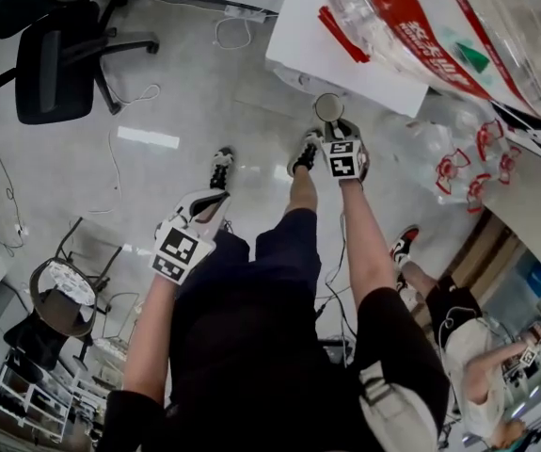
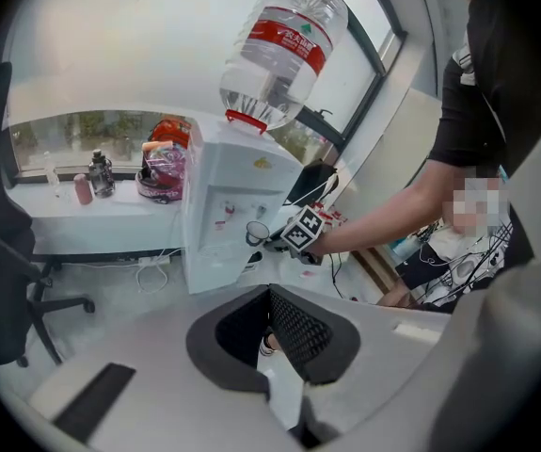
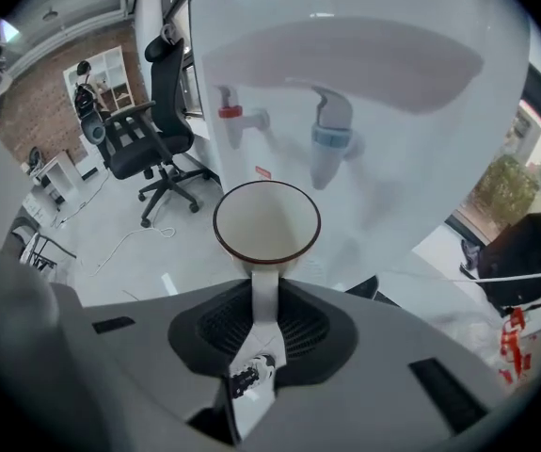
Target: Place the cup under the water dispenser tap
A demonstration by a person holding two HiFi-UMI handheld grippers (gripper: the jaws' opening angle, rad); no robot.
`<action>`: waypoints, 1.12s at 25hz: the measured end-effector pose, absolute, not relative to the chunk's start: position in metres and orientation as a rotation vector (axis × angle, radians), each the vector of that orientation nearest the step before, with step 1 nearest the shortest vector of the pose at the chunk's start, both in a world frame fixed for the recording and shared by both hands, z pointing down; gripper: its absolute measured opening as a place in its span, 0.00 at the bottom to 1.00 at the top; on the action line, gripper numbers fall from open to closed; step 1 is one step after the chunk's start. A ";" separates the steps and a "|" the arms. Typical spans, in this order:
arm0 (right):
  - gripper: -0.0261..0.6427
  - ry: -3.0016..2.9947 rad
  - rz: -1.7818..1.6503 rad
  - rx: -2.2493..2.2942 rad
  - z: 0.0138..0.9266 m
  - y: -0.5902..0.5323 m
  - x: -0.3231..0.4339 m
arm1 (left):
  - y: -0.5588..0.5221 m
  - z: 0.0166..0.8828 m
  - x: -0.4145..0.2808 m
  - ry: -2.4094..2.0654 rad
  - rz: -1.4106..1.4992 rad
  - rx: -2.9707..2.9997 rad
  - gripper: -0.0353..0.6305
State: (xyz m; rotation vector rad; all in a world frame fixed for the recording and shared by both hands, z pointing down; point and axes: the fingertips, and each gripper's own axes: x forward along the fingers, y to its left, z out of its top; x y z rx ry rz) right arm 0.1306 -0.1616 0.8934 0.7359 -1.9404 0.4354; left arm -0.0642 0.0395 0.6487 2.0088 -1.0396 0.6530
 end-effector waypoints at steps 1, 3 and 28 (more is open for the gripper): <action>0.11 -1.931 0.446 0.757 0.898 -0.164 0.131 | 0.042 0.650 -0.065 -1.039 0.654 2.005 0.05; 0.11 -1.913 0.468 0.793 0.907 -0.169 0.132 | 0.045 0.652 -0.066 -1.043 0.656 1.997 0.05; 0.12 -1.859 0.502 0.935 0.971 -0.204 0.125 | 0.066 0.678 -0.084 -1.127 0.574 1.888 0.05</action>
